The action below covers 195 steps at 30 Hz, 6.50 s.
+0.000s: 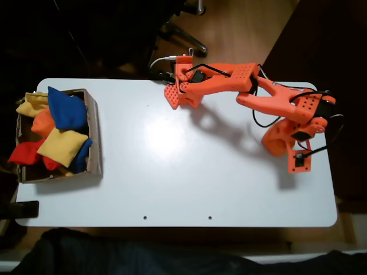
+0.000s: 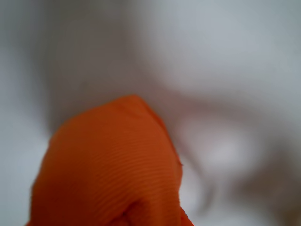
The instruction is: Grasp a bag and put it in the box.
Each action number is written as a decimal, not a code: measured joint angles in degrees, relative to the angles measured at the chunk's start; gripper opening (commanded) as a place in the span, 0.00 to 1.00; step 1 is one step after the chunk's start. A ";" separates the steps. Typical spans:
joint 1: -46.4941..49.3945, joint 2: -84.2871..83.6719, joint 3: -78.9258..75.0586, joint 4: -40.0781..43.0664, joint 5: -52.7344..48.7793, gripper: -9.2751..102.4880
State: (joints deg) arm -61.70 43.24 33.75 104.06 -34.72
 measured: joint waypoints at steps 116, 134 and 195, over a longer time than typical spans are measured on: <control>88.95 81.47 36.56 -2.99 3.43 0.08; 107.40 81.47 36.56 -13.10 1.14 0.08; 125.60 50.45 25.75 -33.84 5.54 0.08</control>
State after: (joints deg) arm 63.90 93.69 59.50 70.22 -29.18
